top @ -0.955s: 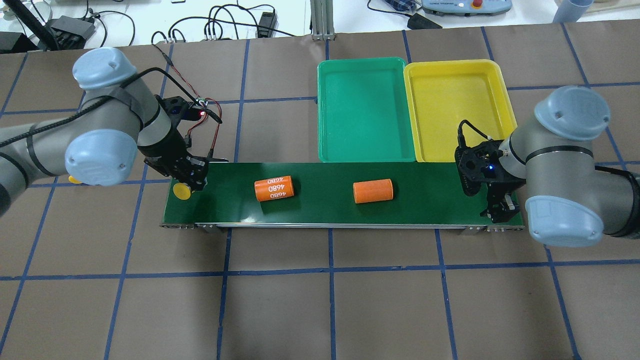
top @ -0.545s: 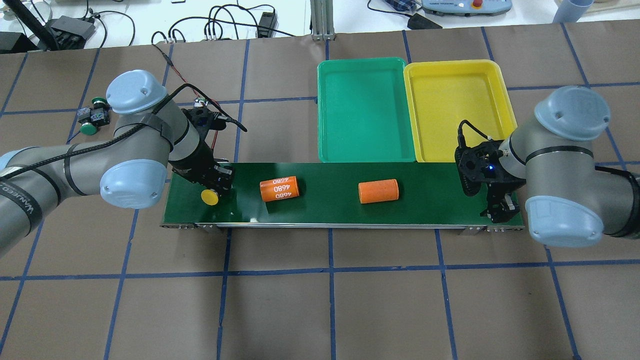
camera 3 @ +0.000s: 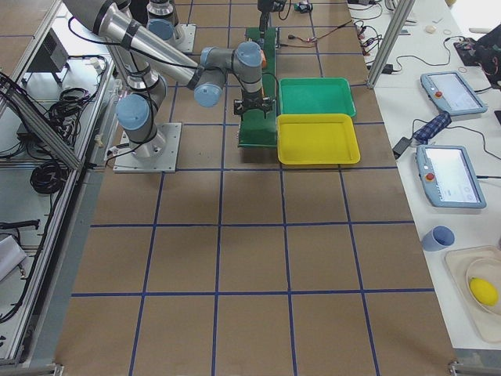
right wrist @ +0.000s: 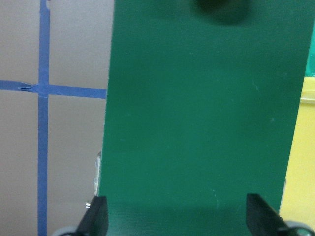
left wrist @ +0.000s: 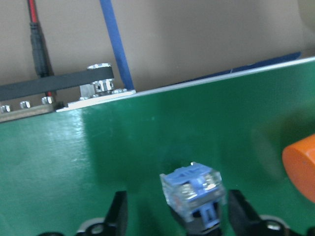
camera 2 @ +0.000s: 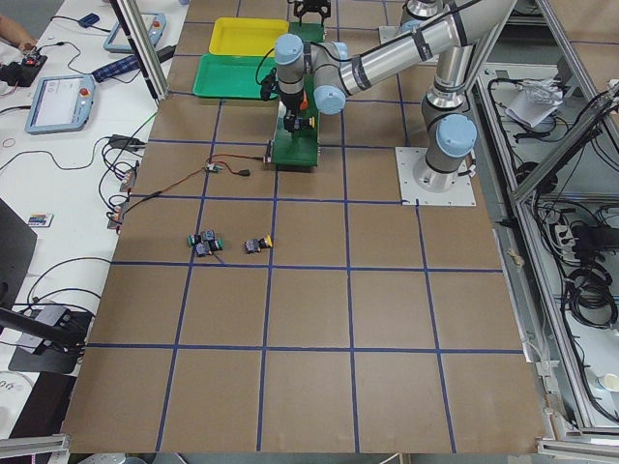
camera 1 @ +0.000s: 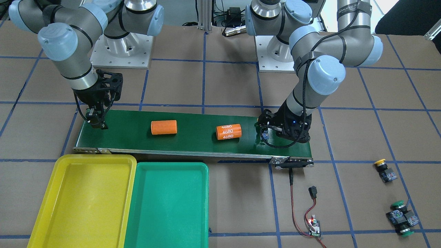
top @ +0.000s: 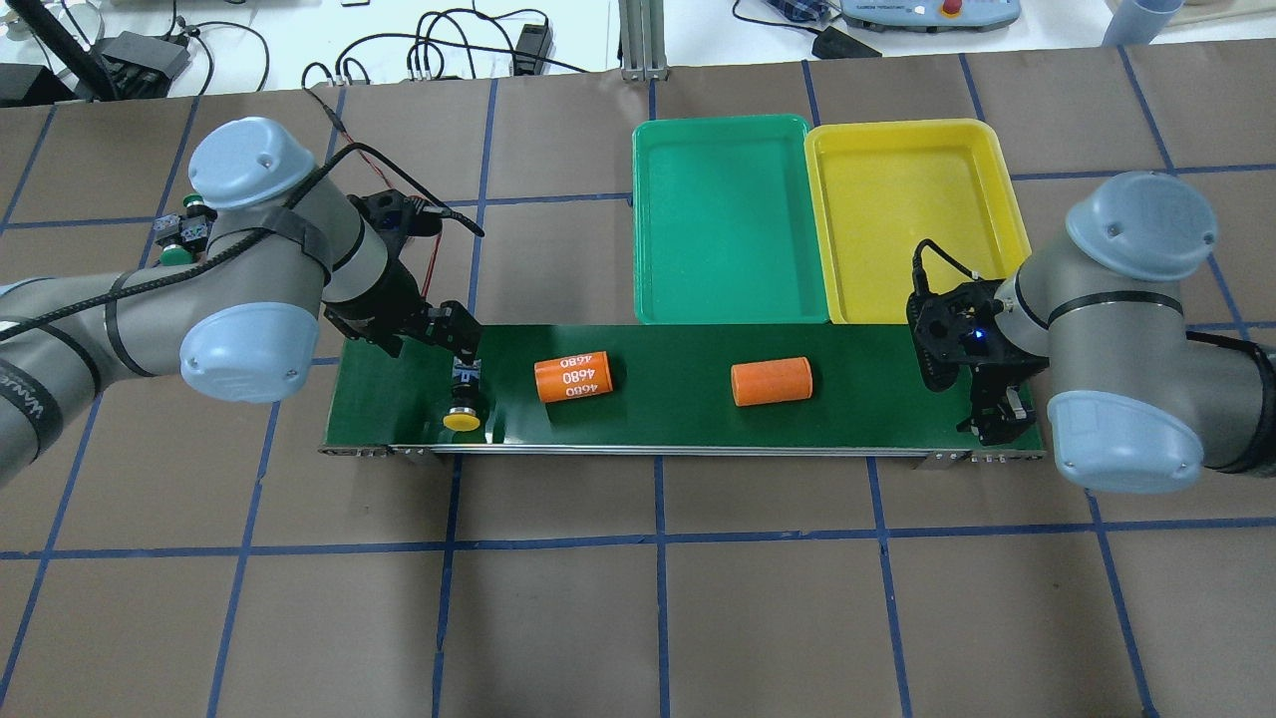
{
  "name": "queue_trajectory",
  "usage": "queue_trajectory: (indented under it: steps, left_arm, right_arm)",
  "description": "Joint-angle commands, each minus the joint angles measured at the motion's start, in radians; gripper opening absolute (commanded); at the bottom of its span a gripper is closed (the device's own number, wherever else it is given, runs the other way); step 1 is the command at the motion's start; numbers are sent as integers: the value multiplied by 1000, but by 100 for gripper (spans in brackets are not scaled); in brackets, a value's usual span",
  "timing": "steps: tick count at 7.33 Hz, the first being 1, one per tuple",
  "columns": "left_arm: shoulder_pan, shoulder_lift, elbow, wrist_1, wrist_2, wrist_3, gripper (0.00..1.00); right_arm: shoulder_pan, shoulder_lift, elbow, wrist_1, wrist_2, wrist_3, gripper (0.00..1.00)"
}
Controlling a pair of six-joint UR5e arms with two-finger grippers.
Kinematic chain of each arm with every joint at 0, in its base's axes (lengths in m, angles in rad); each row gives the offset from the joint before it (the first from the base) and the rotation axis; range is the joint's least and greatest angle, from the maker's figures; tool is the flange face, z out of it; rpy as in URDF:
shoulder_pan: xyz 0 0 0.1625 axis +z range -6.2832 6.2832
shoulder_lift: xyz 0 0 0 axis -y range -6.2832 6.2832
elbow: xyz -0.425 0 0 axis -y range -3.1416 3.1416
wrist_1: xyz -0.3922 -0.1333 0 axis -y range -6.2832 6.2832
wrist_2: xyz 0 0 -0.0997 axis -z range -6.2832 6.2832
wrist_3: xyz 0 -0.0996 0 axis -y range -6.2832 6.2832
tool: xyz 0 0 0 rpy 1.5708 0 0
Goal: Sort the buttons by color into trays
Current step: 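Place the yellow-capped button on the belt and withdraw the left gripper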
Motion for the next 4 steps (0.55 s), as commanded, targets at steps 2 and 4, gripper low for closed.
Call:
queue_trajectory:
  steps: [2,4]
  left_arm:
    - [256,-129,280,-211,8,186,100]
    - [393,-290,406,-136,169,237,100]
  right_arm:
    - [0,0,0,0,-2,0,100]
    - [0,0,0,0,-2,0,100]
